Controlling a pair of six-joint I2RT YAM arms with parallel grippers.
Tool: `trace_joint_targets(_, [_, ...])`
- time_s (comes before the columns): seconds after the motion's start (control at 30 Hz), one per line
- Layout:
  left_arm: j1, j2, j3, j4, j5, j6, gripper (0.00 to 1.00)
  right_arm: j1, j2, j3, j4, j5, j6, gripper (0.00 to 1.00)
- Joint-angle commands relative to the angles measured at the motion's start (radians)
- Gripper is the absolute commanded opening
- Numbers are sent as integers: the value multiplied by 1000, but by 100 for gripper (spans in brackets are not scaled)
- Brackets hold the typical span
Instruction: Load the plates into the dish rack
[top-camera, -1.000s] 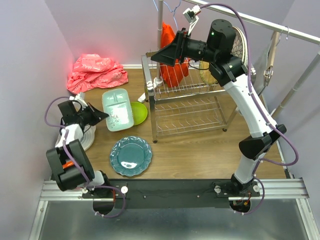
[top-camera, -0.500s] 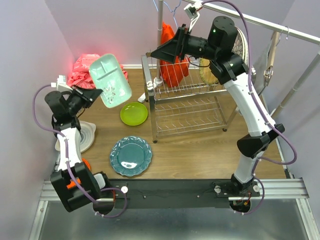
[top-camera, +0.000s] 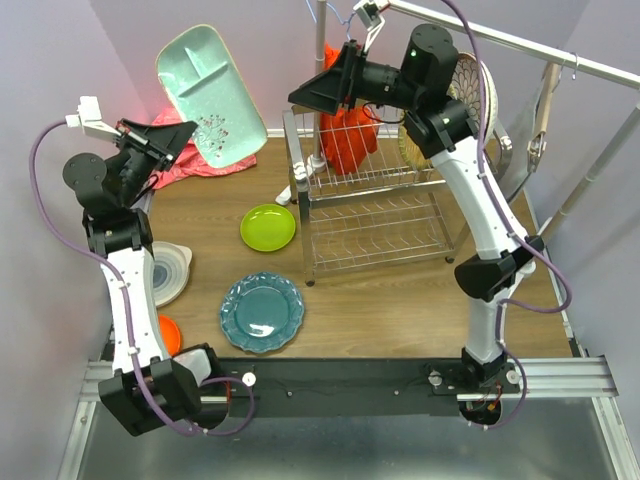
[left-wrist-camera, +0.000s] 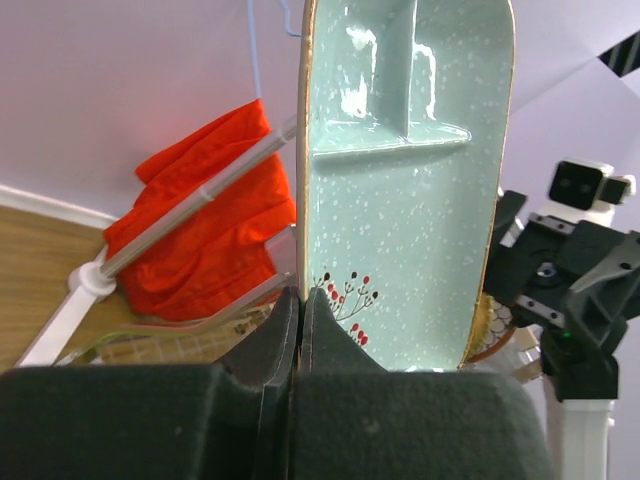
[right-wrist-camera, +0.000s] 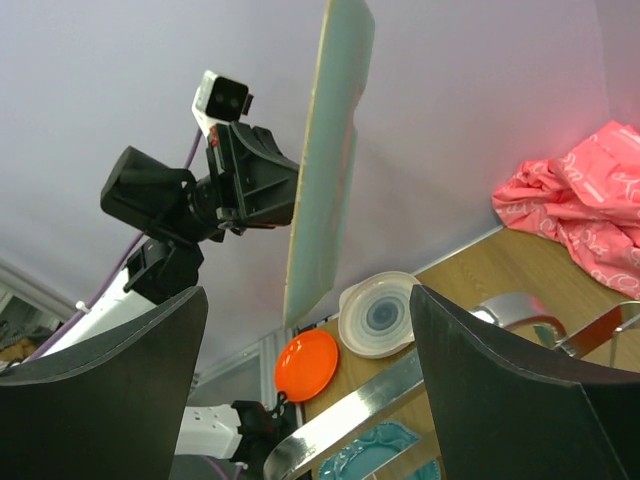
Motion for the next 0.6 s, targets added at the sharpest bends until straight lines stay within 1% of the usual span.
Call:
trace_joint_targets(0.0, [-87,-26,96,35,-114,-54,0,48,14,33,3,1,-17,90])
trace_joint_targets(0.2, [-185,-22,158,-5,-218,-45,0,94,-38,-8,-6,74,-109,90])
trace_joint_targets(0.43, [-283,-12,193,-13,-315,-48,0,114,-89,-21,-87,252,-209,90])
trace_joint_targets(0.47, [-312,-11,195,-14,-325,-47,0,117,-94,-21,-92,292,-221,89])
trace_joint_targets(0.57, [-351,-3,199,-15,-381,-38,0,117,-117,-30,-115,358,-240,87])
